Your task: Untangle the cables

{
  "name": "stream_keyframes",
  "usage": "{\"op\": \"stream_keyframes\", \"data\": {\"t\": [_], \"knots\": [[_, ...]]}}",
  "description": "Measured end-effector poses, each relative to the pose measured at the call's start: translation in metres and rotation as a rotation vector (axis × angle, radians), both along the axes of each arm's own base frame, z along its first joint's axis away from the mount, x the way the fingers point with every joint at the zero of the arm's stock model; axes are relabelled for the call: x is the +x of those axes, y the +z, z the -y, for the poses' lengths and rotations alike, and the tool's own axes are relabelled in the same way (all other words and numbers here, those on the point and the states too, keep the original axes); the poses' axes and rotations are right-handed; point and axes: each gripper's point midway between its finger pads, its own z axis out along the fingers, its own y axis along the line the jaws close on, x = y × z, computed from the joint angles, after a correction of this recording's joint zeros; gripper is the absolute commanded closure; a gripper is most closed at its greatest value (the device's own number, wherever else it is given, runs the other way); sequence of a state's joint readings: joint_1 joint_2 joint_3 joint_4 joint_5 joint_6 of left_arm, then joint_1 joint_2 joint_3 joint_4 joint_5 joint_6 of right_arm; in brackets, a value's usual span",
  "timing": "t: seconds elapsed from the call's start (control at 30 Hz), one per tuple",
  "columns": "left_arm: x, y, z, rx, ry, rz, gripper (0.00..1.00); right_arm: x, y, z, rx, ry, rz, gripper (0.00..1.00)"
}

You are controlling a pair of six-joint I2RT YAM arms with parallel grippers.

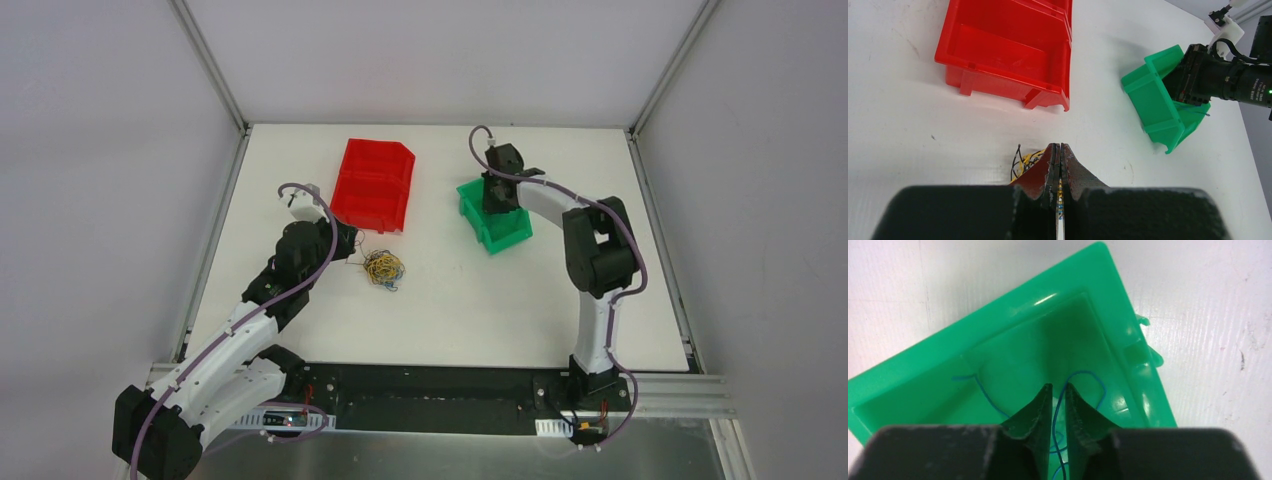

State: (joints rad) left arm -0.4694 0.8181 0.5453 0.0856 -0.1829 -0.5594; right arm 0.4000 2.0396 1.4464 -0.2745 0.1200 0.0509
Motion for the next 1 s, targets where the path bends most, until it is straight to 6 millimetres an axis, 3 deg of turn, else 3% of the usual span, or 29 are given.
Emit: {"op": "stream_keyframes", "data": {"t": [0.13, 0.37, 0.47, 0.6, 0.67, 0.77, 0.9, 1.0], "knots": [[0.000, 0.000, 0.000, 0.000, 0.000, 0.000, 1.00, -0.002, 0.015, 0.002, 0.004, -0.011, 0.018, 0.71], [0.000, 0.000, 0.000, 0.000, 0.000, 0.000, 1.00, -0.001, 0.105, 0.001, 0.063, -0.034, 0.194, 0.65], [0.000, 0.000, 0.000, 0.000, 0.000, 0.000, 1.00, -0.003, 0.130, 0.002, 0.080, -0.048, 0.241, 0.62], [0.000, -0.001, 0.000, 0.000, -0.001, -0.002, 1.00, -0.013, 0.146, -0.003, 0.087, -0.043, 0.263, 0.54], [0.000, -0.002, 0.002, 0.000, -0.011, -0.007, 1.00, -0.026, 0.153, -0.016, 0.090, -0.013, 0.275, 0.42], [-0.001, -0.005, 0.008, -0.002, -0.045, -0.018, 1.00, -0.066, 0.162, -0.053, 0.133, 0.094, 0.296, 0.31], [-0.003, -0.005, 0.013, 0.002, -0.079, -0.018, 1.00, -0.128, 0.154, -0.090, 0.225, 0.246, 0.302, 0.31], [-0.002, -0.004, 0.013, 0.004, -0.082, -0.012, 1.00, -0.150, 0.135, -0.104, 0.265, 0.301, 0.276, 0.36]]}}
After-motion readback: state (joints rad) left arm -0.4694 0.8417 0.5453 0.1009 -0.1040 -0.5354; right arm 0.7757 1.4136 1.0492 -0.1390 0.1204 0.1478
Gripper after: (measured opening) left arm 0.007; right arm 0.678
